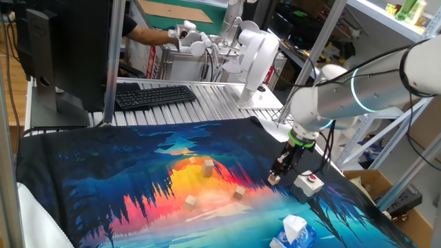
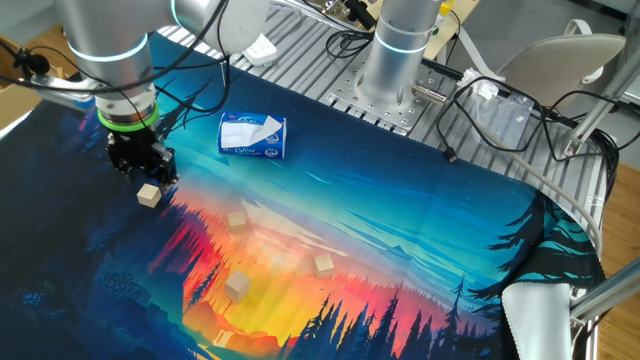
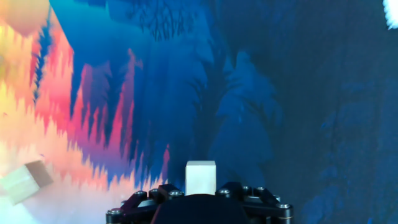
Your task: Stack the blocks in a vertical line of five
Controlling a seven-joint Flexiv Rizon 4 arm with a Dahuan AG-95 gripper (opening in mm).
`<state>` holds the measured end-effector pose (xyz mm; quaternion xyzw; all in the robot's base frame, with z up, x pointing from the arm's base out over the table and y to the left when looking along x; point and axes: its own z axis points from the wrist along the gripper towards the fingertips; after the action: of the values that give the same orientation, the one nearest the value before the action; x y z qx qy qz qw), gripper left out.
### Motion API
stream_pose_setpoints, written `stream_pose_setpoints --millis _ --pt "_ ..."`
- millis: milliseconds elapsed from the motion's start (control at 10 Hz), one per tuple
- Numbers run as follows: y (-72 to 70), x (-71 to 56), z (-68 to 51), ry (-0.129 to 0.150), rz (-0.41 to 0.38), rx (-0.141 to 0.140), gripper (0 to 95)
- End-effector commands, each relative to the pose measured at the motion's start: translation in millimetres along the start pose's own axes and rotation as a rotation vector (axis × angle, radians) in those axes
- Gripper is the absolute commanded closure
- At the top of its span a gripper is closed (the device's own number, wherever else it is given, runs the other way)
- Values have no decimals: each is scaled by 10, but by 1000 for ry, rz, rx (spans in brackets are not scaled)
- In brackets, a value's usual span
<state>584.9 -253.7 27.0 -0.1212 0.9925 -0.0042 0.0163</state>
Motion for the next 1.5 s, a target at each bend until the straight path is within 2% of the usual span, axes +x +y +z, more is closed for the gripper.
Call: stream_pose_setpoints --millis 100,200,300,400,600,700,1300,1500 --pt "1 -6 15 -1 0 -10 380" --pt "1 -6 26 0 0 -10 570" --pt "1 -6 33 0 0 -11 570" --pt "1 -6 39 0 0 -12 760" --pt "0 -15 53 0 0 -12 760" --pt "-3 -22 59 1 0 -12 950" --pt "6 -38 52 -12 7 -11 950" --pt "90 -95 -44 -10 10 -8 950"
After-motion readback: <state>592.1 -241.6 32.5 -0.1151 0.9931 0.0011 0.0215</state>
